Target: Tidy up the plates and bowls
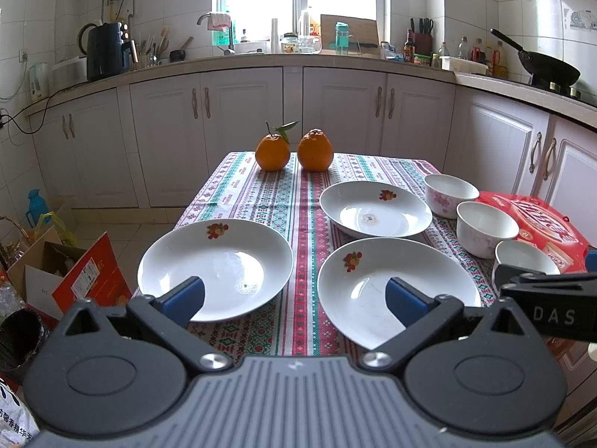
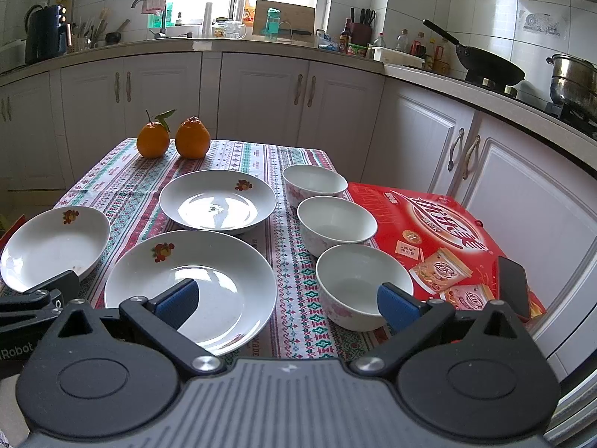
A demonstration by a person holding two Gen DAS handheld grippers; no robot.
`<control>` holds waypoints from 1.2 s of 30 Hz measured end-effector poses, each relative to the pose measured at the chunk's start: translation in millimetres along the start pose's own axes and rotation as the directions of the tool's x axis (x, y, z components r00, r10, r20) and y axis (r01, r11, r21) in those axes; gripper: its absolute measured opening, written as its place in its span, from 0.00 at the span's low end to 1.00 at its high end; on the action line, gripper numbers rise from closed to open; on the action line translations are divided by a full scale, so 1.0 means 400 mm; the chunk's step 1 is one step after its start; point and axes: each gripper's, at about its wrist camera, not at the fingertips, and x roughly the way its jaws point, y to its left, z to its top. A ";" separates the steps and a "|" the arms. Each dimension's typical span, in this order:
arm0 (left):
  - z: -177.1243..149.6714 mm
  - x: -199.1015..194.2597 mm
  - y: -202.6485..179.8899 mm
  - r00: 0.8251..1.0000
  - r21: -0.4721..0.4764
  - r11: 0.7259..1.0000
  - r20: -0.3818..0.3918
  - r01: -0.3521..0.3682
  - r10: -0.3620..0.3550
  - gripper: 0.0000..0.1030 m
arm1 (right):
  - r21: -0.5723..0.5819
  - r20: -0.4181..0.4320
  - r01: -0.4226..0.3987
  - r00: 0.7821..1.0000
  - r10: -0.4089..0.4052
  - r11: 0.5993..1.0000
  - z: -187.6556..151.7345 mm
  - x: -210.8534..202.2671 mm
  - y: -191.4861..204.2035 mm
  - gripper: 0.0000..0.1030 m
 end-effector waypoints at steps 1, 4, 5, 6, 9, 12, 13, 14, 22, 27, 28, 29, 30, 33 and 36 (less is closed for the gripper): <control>0.000 0.000 0.000 1.000 0.000 1.000 0.000 0.000 0.000 0.99 | 0.000 0.001 0.000 1.000 0.000 1.000 0.000 0.000 0.000 1.00; 0.001 -0.001 -0.001 1.000 0.000 1.000 -0.001 0.000 0.000 0.99 | -0.001 0.000 0.000 1.000 0.000 1.000 0.000 0.001 0.000 1.00; 0.001 -0.001 -0.001 1.000 0.000 1.000 -0.001 0.000 0.000 0.99 | 0.000 -0.001 -0.001 1.000 0.001 1.000 0.000 0.000 0.000 1.00; 0.001 -0.001 -0.001 1.000 0.000 1.000 0.000 -0.001 0.001 0.99 | 0.000 -0.001 0.000 1.000 0.000 1.000 0.000 0.000 0.001 1.00; 0.000 -0.001 -0.001 1.000 -0.001 1.000 0.000 0.000 0.000 0.99 | 0.000 -0.001 0.000 1.000 0.000 1.000 0.000 0.000 0.000 1.00; -0.002 0.001 -0.002 1.000 0.001 1.000 -0.002 -0.001 0.001 0.99 | 0.000 -0.003 0.000 1.000 0.000 1.000 0.000 0.001 0.001 1.00; -0.002 0.001 -0.002 1.000 0.001 1.000 -0.002 -0.001 0.001 0.99 | 0.000 -0.004 0.000 1.000 0.000 1.000 0.000 0.001 0.000 1.00; -0.003 0.002 -0.001 1.000 0.001 1.000 -0.003 -0.001 0.001 0.99 | 0.002 -0.005 0.001 1.000 -0.001 1.000 -0.001 0.001 -0.002 1.00; -0.005 0.005 -0.001 1.000 0.001 1.000 -0.004 -0.002 0.002 0.99 | 0.002 -0.005 0.004 1.000 -0.004 1.000 -0.002 0.002 -0.005 1.00; -0.006 0.011 0.000 1.000 -0.003 1.000 -0.008 0.000 0.000 0.99 | 0.002 -0.008 0.005 1.000 -0.005 1.000 -0.002 0.002 -0.002 1.00; -0.007 0.013 0.000 1.000 -0.003 1.000 -0.010 0.000 0.000 0.99 | 0.003 -0.008 0.005 1.000 -0.005 1.000 -0.002 0.002 -0.002 1.00; -0.007 0.014 0.000 1.000 -0.003 1.000 -0.011 -0.001 0.001 0.99 | 0.002 -0.010 0.006 1.000 -0.006 1.000 -0.002 0.003 0.000 1.00; -0.008 0.016 0.001 1.000 -0.002 1.000 -0.012 -0.001 0.001 0.99 | 0.002 -0.011 0.004 1.000 -0.004 1.000 -0.002 0.005 0.001 1.00; -0.007 0.023 0.003 1.000 -0.003 1.000 -0.016 0.003 -0.003 0.99 | 0.004 -0.015 0.001 1.000 -0.001 1.000 -0.001 0.010 0.003 1.00; -0.004 0.029 0.003 1.000 0.002 1.000 -0.015 0.005 -0.005 0.99 | 0.004 -0.019 -0.006 1.000 0.006 1.000 0.004 0.017 0.004 1.00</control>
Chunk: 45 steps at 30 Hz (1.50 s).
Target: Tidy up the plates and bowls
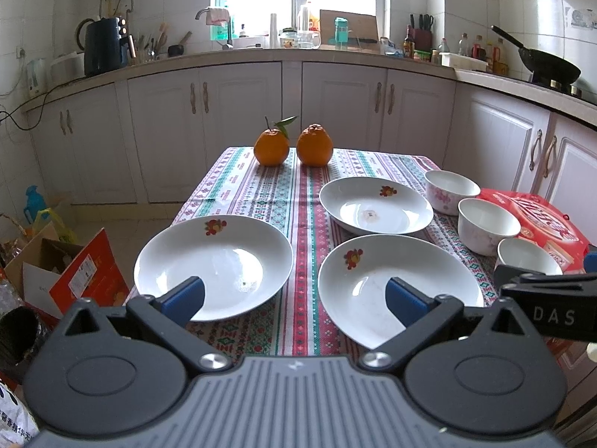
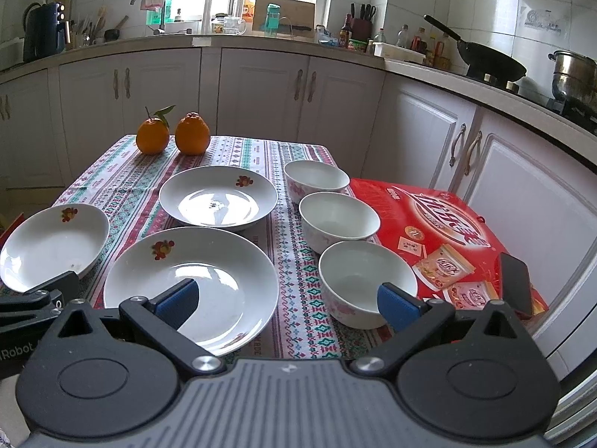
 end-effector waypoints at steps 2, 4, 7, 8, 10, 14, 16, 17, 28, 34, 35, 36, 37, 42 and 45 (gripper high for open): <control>0.004 0.004 0.002 1.000 0.004 1.000 -0.001 0.000 0.000 0.99 | -0.003 -0.002 -0.006 1.000 0.006 1.000 0.005 0.006 0.002 1.00; 0.007 0.008 0.005 1.000 0.004 1.000 -0.003 -0.001 0.001 0.99 | -0.010 -0.006 -0.014 1.000 0.014 1.000 0.011 0.014 0.005 1.00; 0.014 0.016 0.012 1.000 -0.001 1.000 -0.002 0.000 0.000 0.99 | -0.022 0.000 -0.030 1.000 0.030 0.999 0.023 0.025 0.012 1.00; 0.016 0.019 0.015 1.000 -0.004 1.000 -0.002 0.000 0.000 0.99 | -0.025 0.005 -0.038 0.999 0.039 0.999 0.028 0.028 0.013 1.00; 0.021 0.027 0.021 1.000 -0.003 1.000 -0.003 0.000 0.000 0.99 | -0.027 0.006 -0.056 0.998 0.057 0.998 0.042 0.037 0.014 1.00; 0.027 0.039 0.029 1.000 0.015 1.000 0.007 -0.003 0.003 0.99 | -0.048 0.027 -0.092 0.995 0.094 0.995 0.067 0.052 0.020 1.00; 0.030 0.046 0.034 1.000 0.029 1.000 0.009 0.007 -0.007 0.99 | -0.066 0.037 -0.112 0.993 0.115 0.992 0.079 0.062 0.023 1.00; 0.031 0.049 0.038 1.000 0.037 0.999 0.010 0.013 -0.013 0.99 | -0.072 0.040 -0.125 0.991 0.128 0.990 0.086 0.068 0.024 1.00; 0.043 0.084 0.122 0.999 0.065 0.998 0.032 0.016 -0.018 0.99 | 0.030 -0.011 -0.344 0.939 0.344 0.939 0.183 0.163 -0.013 1.00; 0.031 0.084 0.162 1.000 0.136 0.991 0.023 0.011 -0.014 0.99 | -0.051 0.027 -0.385 0.922 0.387 0.922 0.210 0.181 0.031 1.00; 0.028 0.082 0.172 0.999 0.141 0.989 0.017 0.038 -0.040 0.99 | -0.067 0.019 -0.400 0.915 0.402 0.914 0.213 0.184 0.044 1.00; 0.021 0.078 0.181 0.998 0.144 0.988 0.024 0.052 -0.056 0.99 | -0.081 0.010 -0.425 0.904 0.427 0.902 0.215 0.186 0.055 1.00; 0.016 0.075 0.191 0.997 0.139 0.988 0.028 0.064 -0.069 0.99 | -0.092 0.006 -0.446 0.894 0.448 0.890 0.217 0.185 0.066 1.00; 0.000 0.103 0.242 0.997 0.106 0.991 -0.030 0.080 -0.078 0.99 | -0.132 -0.049 -0.537 0.843 0.536 0.833 0.237 0.202 0.123 1.00; -0.007 0.126 0.274 0.997 0.098 0.993 -0.061 0.059 -0.053 0.99 | -0.144 -0.081 -0.578 0.816 0.573 0.803 0.251 0.214 0.159 1.00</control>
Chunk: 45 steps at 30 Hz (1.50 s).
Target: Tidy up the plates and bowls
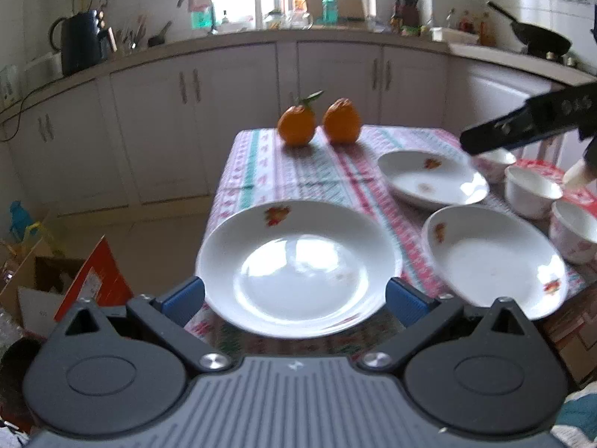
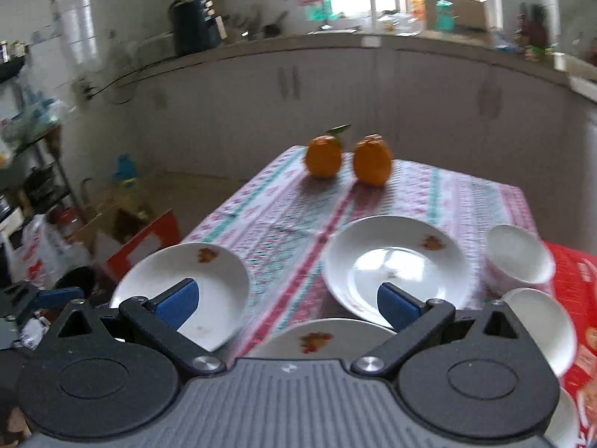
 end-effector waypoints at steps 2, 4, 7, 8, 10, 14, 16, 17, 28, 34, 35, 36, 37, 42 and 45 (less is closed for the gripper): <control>-0.008 0.007 0.018 1.000 0.005 1.000 -0.006 -0.009 0.009 0.99 | -0.019 -0.013 -0.021 1.000 0.021 1.000 0.011 0.016 0.017 1.00; -0.018 0.014 0.033 1.000 0.017 1.000 -0.014 -0.007 0.007 0.99 | -0.041 -0.025 -0.029 0.999 0.028 0.999 0.022 0.031 0.034 1.00; -0.035 0.025 0.049 0.999 0.043 0.999 -0.039 -0.012 0.013 0.99 | -0.076 -0.051 -0.040 0.998 0.037 0.996 0.034 0.056 0.063 1.00; -0.041 0.029 0.053 0.999 0.049 0.999 -0.045 -0.013 0.015 0.99 | -0.087 -0.064 -0.043 0.997 0.038 0.995 0.040 0.072 0.070 1.00; -0.046 0.036 0.062 0.999 0.051 0.999 -0.054 -0.004 0.007 0.99 | -0.103 -0.079 -0.049 0.996 0.041 0.993 0.046 0.096 0.081 1.00; -0.059 0.056 0.085 0.996 0.054 0.999 -0.084 0.001 0.004 0.99 | -0.144 -0.106 -0.065 0.993 0.050 0.988 0.058 0.133 0.109 1.00; -0.066 0.067 0.098 0.995 0.042 0.999 -0.101 0.004 0.000 0.99 | -0.162 -0.125 -0.076 0.991 0.056 0.984 0.061 0.151 0.123 1.00; -0.070 0.071 0.105 0.994 0.038 0.999 -0.108 0.014 -0.010 0.99 | -0.166 -0.133 -0.086 0.989 0.064 0.982 0.061 0.156 0.127 1.00; -0.074 0.112 0.125 0.988 0.079 0.991 -0.116 0.110 -0.100 0.99 | -0.241 -0.275 -0.201 0.952 0.132 0.950 0.065 0.272 0.148 1.00; -0.066 0.132 0.114 0.980 0.141 0.974 -0.114 0.177 -0.161 0.99 | -0.160 -0.355 -0.238 0.920 0.169 0.958 0.076 0.349 0.108 0.99; -0.064 0.137 0.113 0.979 0.145 0.972 -0.115 0.185 -0.169 0.99 | -0.155 -0.364 -0.241 0.916 0.172 0.958 0.077 0.362 0.103 0.98; -0.063 0.140 0.113 0.977 0.148 0.969 -0.113 0.197 -0.181 0.99 | -0.149 -0.371 -0.241 0.913 0.172 0.959 0.079 0.376 0.099 0.95; -0.061 0.143 0.113 0.974 0.149 0.966 -0.115 0.210 -0.194 0.99 | -0.142 -0.378 -0.245 0.909 0.176 0.959 0.081 0.388 0.097 0.94; -0.055 0.152 0.118 0.967 0.152 0.958 -0.123 0.241 -0.224 0.98 | -0.116 -0.408 -0.271 0.890 0.203 0.956 0.092 0.435 0.088 0.81; -0.054 0.159 0.119 0.962 0.153 0.954 -0.132 0.258 -0.239 0.95 | -0.100 -0.420 -0.280 0.882 0.215 0.955 0.098 0.462 0.079 0.75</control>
